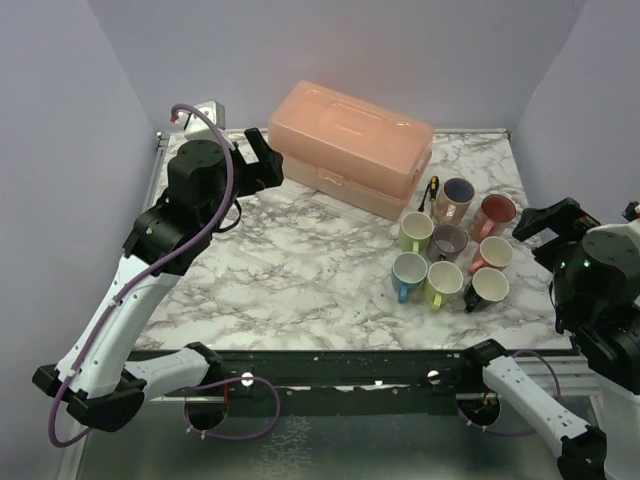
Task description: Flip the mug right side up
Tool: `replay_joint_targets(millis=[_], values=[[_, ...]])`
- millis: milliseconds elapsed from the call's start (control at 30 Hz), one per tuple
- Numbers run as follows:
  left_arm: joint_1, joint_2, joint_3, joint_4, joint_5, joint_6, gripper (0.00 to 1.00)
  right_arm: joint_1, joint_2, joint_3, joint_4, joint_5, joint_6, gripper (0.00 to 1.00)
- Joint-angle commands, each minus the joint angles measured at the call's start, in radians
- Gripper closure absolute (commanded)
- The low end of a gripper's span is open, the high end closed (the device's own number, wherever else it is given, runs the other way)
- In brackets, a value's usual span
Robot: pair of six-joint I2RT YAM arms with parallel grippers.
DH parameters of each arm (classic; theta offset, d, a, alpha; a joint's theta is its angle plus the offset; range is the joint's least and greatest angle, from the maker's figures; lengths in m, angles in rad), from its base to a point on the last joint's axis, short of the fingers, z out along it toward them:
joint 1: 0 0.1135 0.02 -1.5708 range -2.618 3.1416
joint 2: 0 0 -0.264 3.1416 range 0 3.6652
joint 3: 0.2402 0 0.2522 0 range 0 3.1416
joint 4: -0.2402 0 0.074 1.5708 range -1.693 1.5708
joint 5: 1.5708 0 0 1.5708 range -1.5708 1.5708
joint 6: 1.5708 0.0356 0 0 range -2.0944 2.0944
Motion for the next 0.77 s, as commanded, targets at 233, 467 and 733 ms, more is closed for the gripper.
replay_joint_targets(millis=[233,467,733], values=[[-0.005,-0.110,0.040,-0.044,-0.173,0.224,0.01,-0.007,-0.103,-0.002,0.222,0.036,-0.311,0.00],[-0.005,-0.165,0.023,-0.025,-0.211,0.234,0.01,-0.007,-0.118,-0.007,0.206,0.045,-0.286,0.00],[-0.005,-0.161,0.019,-0.032,-0.210,0.214,0.01,-0.008,-0.122,-0.014,0.207,0.018,-0.249,0.00]])
